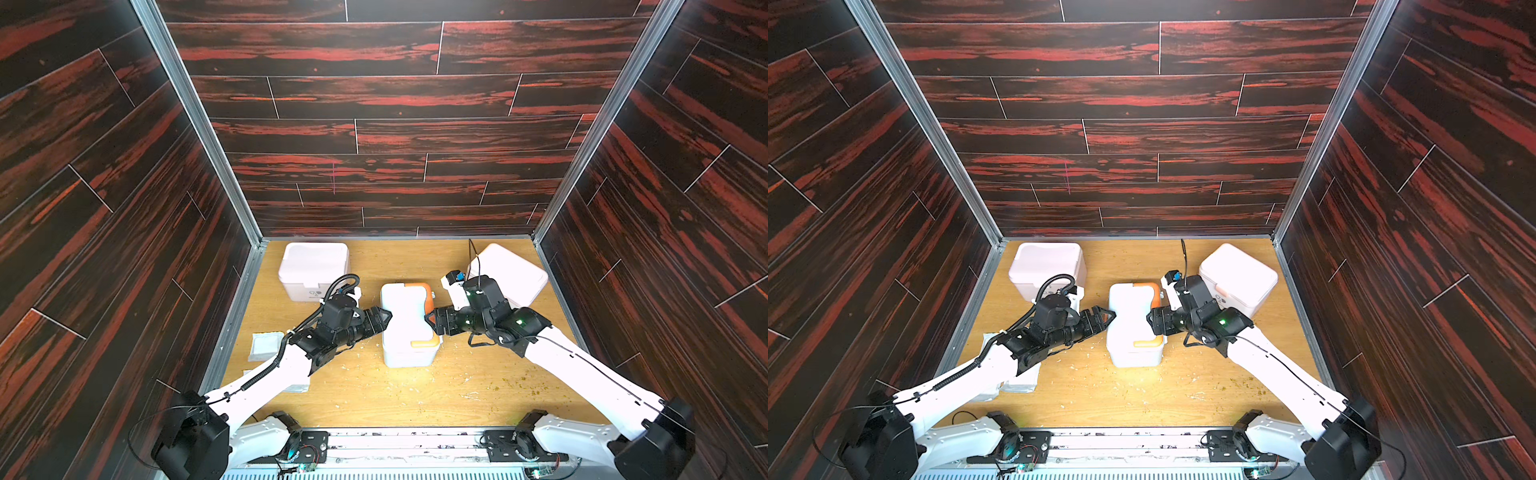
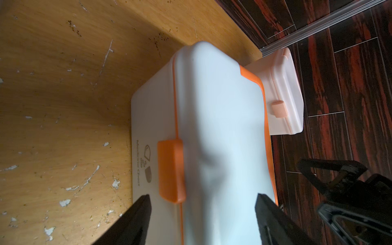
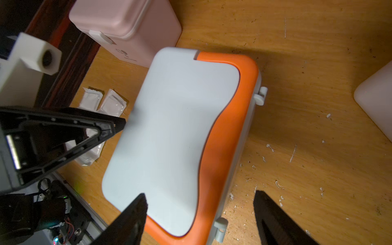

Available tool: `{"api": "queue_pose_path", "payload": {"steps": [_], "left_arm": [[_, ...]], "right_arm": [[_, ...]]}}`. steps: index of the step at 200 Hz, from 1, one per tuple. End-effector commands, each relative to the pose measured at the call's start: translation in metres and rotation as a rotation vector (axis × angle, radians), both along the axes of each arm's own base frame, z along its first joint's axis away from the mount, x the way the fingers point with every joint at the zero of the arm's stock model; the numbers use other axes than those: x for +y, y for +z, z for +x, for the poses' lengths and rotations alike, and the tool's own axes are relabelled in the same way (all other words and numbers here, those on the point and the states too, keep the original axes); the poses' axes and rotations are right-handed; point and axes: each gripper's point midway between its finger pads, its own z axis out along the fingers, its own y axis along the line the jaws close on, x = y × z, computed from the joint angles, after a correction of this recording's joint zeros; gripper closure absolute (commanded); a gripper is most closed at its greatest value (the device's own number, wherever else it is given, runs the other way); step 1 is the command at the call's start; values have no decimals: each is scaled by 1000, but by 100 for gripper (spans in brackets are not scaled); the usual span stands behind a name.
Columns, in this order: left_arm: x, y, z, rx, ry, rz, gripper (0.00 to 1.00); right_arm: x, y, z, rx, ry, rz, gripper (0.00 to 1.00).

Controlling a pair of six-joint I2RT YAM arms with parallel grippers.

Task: Open first aid kits and take out gauze
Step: Move the first aid kit to the center of the board.

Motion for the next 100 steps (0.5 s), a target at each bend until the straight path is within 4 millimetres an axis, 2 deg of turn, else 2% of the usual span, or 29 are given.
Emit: {"api": "queue_pose_path", "payload": {"steps": [1,27,54,100], "left_arm": [[1,1,-11,2,-24,0,17],[-3,-5,-13,7,-27,-23,17],[-18,-9,-9,8,-46,-49,17],[-45,-23,9,35,-78,-64,32]], "right_arm": [[4,2,-7,11,28,38,16],[2,-21,-6,90,8,4,20],[-1,-41,1,167,-12,12,32],[-5,-55,26,198,-54,26,50]]}}
